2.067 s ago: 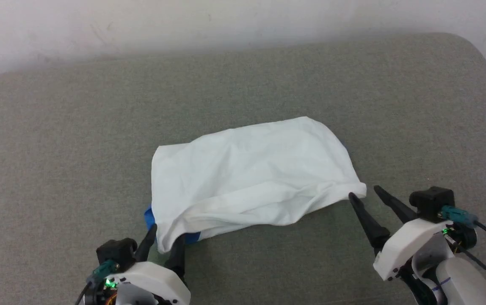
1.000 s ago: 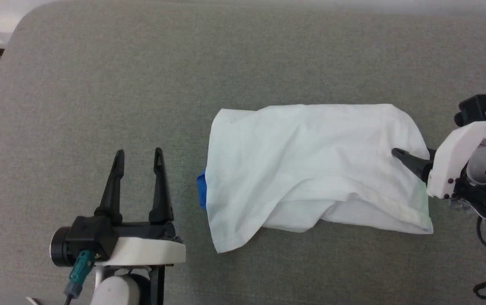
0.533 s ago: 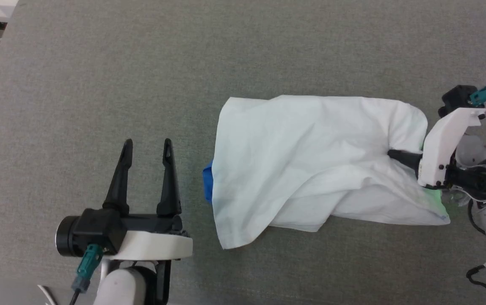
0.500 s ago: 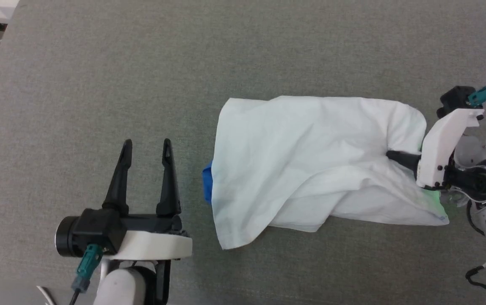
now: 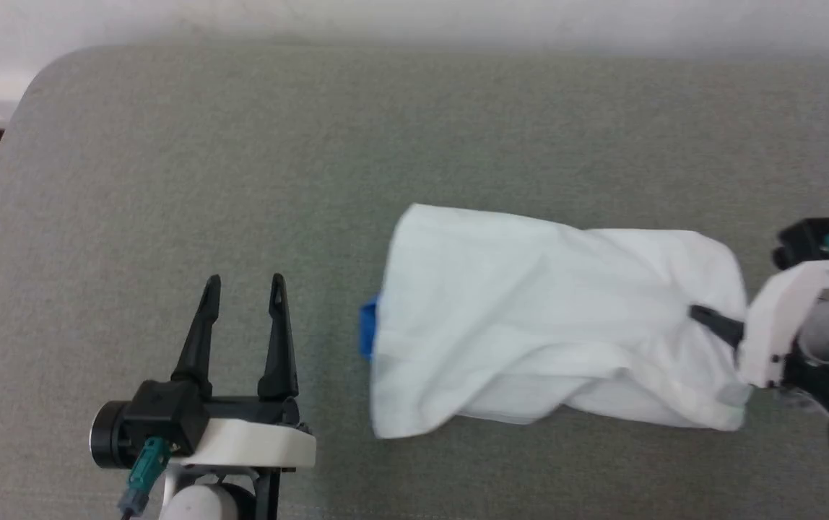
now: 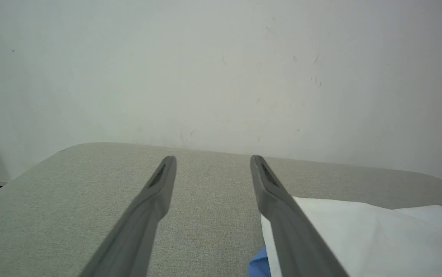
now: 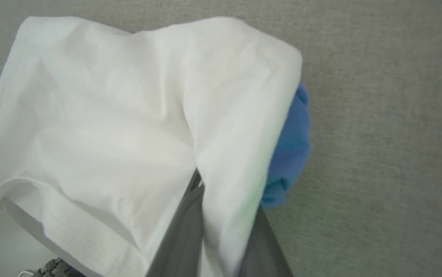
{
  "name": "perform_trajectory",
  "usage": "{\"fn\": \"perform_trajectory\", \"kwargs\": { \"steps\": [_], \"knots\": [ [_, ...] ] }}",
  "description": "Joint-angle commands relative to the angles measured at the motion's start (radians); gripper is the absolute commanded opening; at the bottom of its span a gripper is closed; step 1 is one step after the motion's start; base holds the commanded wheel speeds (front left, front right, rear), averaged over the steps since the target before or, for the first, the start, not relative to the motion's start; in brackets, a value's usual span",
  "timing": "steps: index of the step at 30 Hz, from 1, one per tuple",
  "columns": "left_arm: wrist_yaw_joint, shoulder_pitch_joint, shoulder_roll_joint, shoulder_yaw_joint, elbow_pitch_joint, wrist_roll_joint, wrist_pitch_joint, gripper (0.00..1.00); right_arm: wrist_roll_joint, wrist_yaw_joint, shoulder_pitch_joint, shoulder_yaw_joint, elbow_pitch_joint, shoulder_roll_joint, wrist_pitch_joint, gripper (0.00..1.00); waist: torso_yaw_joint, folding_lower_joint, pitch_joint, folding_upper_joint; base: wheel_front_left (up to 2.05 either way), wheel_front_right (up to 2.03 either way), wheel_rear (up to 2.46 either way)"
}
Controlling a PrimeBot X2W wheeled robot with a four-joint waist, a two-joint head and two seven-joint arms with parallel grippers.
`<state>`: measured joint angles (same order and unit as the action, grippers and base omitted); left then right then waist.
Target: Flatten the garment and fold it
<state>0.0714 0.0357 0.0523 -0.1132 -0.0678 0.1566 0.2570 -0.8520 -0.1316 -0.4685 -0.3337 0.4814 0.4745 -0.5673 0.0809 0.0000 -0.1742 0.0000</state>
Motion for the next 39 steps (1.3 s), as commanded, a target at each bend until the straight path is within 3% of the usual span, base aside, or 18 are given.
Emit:
{"fn": "perform_trajectory", "kwargs": {
  "steps": [1,6,9,20,25,31,32,33,34,35,39],
  "knots": [
    [-0.008,-0.013,-0.002,0.004,0.004,-0.007,0.005,1.00,0.010,0.001,0.021,0.024,0.007,0.026,0.010,0.00,-0.042,0.0000,0.047,0.0000,0.00,0.00,0.00],
    [-0.018,-0.022,-0.002,-0.001,0.013,-0.006,0.005,1.00,0.040,0.001,0.042,0.107,0.059,0.067,0.020,0.00,-0.047,0.0000,0.066,0.0000,0.00,0.00,0.00],
    [-0.021,-0.030,-0.002,0.000,0.018,-0.005,0.005,1.00,0.053,0.001,0.036,0.132,0.067,0.050,0.001,0.00,-0.048,0.0000,0.081,0.0000,0.00,0.00,0.00],
    [-0.032,-0.049,-0.002,0.001,0.033,-0.003,0.005,1.00,-0.032,0.001,0.006,0.084,-0.047,-0.147,-0.154,0.00,-0.034,0.0000,0.125,0.0000,0.00,0.00,0.00],
    [-0.030,-0.026,-0.002,-0.020,0.032,0.004,0.005,1.00,-0.033,0.001,-0.040,0.064,-0.033,-0.246,-0.134,0.00,-0.003,0.0000,0.105,0.0000,0.00,0.00,0.00],
    [-0.018,0.012,-0.002,-0.063,0.029,0.022,0.005,1.00,0.019,0.001,-0.105,0.040,0.077,-0.325,-0.059,0.00,0.043,0.0000,0.056,0.0000,0.00,0.00,0.00],
    [-0.015,0.017,-0.002,-0.069,0.030,0.025,0.005,1.00,0.026,0.001,-0.113,0.028,0.093,-0.334,-0.048,0.06,0.048,0.0000,0.047,0.0000,0.00,0.00,0.00],
    [-0.012,0.022,-0.002,-0.074,0.031,0.027,0.005,1.00,0.036,0.001,-0.120,0.017,0.108,-0.339,-0.029,0.35,0.053,0.0000,0.038,0.0000,0.00,0.00,0.00],
    [-0.009,0.027,-0.002,-0.079,0.032,0.029,0.005,1.00,0.042,0.001,-0.124,0.004,0.123,-0.345,-0.012,0.55,0.057,0.0000,0.030,0.0000,0.00,0.00,0.00],
    [-0.005,0.031,-0.002,-0.084,0.033,0.030,0.005,1.00,0.046,0.001,-0.127,-0.010,0.136,-0.349,0.001,1.00,0.060,0.0000,0.023,0.0000,0.00,0.00,0.00],
    [0.006,0.043,-0.002,-0.090,0.034,0.034,0.005,1.00,0.052,0.001,-0.141,-0.083,0.149,-0.353,0.060,1.00,0.063,0.0000,0.002,0.0000,0.00,0.00,0.00]
  ]
}}
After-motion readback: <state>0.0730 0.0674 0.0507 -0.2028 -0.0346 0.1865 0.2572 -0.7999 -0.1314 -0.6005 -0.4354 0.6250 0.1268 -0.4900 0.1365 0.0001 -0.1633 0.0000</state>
